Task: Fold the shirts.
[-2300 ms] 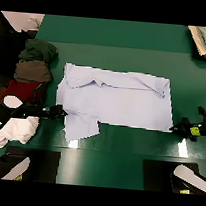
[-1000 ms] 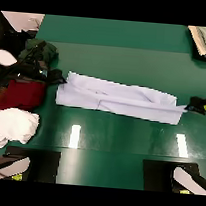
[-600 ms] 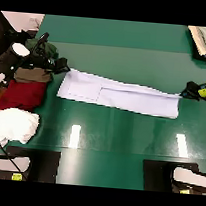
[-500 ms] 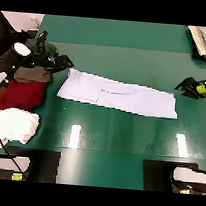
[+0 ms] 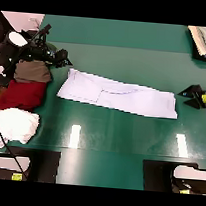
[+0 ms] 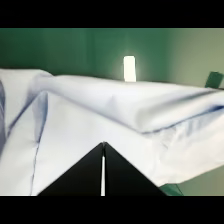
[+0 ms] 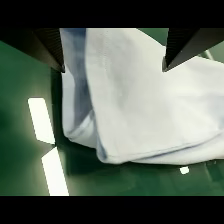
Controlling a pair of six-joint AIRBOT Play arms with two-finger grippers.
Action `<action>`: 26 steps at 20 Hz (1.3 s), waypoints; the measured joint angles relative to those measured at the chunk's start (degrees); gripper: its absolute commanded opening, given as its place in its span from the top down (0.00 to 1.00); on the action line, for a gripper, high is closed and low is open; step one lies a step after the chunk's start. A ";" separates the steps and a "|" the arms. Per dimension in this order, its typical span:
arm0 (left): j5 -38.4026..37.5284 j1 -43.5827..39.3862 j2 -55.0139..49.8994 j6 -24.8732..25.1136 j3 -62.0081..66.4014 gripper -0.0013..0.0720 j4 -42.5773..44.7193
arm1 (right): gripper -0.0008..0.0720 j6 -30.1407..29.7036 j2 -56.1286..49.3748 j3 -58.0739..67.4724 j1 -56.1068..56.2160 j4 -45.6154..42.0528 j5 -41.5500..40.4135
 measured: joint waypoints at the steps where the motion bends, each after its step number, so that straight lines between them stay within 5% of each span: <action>1: -0.68 -0.57 -0.02 0.11 0.13 0.95 -0.09 | 0.03 -0.61 -0.55 -1.92 -0.68 0.04 -0.17; 6: -0.90 -5.27 -0.07 0.37 0.39 0.95 0.26 | 0.04 -4.81 -4.09 -8.37 -2.21 6.29 -0.50; 13: 0.37 -11.52 -2.23 0.31 0.42 0.95 1.11 | 0.97 -9.49 -6.25 -9.09 3.72 10.27 -2.71; 18: 3.48 -17.22 -5.90 -0.33 0.83 0.95 1.25 | 0.97 -10.34 -3.13 -2.51 6.36 11.65 -0.15; 26: 8.15 -26.75 -19.15 -1.60 11.34 0.95 -0.24 | 0.97 -1.27 2.89 16.83 15.69 12.07 6.08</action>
